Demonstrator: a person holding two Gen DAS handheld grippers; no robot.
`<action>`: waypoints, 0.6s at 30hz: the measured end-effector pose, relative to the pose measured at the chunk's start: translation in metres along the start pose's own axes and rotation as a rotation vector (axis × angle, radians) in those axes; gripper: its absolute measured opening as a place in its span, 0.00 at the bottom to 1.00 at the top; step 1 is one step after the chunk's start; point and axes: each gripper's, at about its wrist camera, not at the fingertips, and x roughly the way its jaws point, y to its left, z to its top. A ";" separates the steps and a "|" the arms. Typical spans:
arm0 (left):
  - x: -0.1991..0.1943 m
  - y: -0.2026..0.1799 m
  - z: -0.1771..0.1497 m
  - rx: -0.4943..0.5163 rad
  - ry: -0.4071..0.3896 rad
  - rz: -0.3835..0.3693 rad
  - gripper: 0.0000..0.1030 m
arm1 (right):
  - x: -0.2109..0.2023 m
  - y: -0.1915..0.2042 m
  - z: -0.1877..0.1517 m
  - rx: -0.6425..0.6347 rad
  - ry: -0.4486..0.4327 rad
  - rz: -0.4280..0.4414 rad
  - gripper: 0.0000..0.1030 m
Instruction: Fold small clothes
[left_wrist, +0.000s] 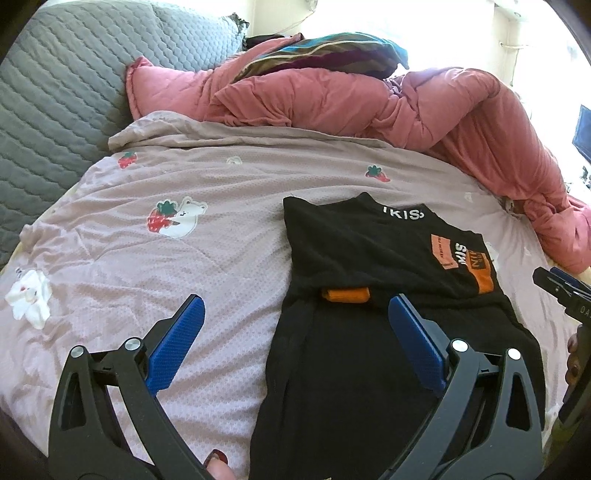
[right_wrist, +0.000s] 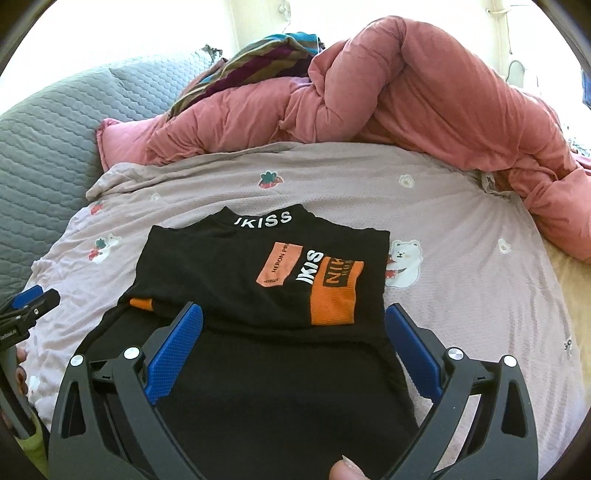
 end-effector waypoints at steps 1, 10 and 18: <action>-0.002 0.000 0.000 0.000 -0.002 0.004 0.91 | -0.003 -0.001 -0.001 -0.001 -0.004 0.001 0.96; -0.023 0.011 -0.005 -0.019 -0.016 0.040 0.91 | -0.026 -0.006 -0.006 -0.023 -0.024 0.010 0.96; -0.030 0.022 -0.017 -0.026 0.028 0.038 0.91 | -0.039 -0.009 -0.024 -0.033 -0.012 0.021 0.96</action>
